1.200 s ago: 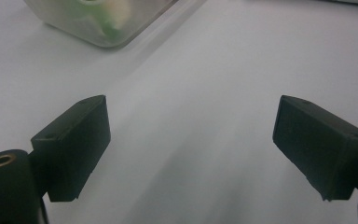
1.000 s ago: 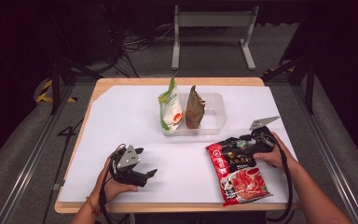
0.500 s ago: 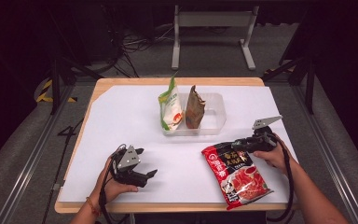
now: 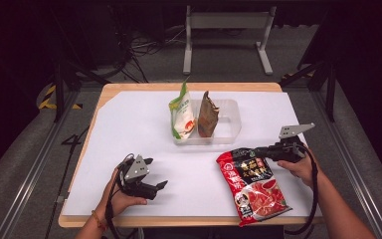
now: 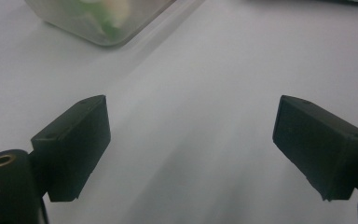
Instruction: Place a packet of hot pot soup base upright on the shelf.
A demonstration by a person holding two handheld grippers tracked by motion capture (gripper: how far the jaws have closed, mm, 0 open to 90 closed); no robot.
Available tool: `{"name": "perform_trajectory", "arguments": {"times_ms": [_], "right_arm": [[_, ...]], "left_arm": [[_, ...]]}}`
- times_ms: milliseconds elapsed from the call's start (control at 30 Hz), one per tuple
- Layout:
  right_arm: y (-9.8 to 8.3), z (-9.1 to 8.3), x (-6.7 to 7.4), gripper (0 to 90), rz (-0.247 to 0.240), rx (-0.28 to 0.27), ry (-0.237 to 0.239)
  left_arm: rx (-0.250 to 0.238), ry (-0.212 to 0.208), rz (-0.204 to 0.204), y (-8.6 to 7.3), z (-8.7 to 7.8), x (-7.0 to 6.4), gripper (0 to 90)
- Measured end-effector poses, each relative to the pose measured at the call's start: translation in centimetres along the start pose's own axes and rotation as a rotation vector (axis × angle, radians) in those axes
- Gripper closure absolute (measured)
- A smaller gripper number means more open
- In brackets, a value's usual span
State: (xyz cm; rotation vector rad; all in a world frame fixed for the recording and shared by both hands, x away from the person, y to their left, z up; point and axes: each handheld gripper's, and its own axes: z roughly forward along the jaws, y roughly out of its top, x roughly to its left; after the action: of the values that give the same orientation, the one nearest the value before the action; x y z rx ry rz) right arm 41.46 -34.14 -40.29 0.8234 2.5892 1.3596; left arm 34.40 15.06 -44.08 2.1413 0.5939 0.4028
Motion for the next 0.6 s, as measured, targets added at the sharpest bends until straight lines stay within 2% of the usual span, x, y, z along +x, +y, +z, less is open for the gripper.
{"name": "perform_trajectory", "arguments": {"times_ms": [333, 600], "right_arm": [[2.1, -2.1, 2.7, 85.7, -0.068, -0.074, -0.041], [3.1, -4.4, 3.4, 86.4, -0.073, -0.180, -0.085]], "left_arm": [[-0.012, 0.000, -0.005, 0.1, -0.1, 0.1, 12.0], [-0.014, -0.001, -0.012, 0.1, -0.2, 0.2, 12.0]]}}
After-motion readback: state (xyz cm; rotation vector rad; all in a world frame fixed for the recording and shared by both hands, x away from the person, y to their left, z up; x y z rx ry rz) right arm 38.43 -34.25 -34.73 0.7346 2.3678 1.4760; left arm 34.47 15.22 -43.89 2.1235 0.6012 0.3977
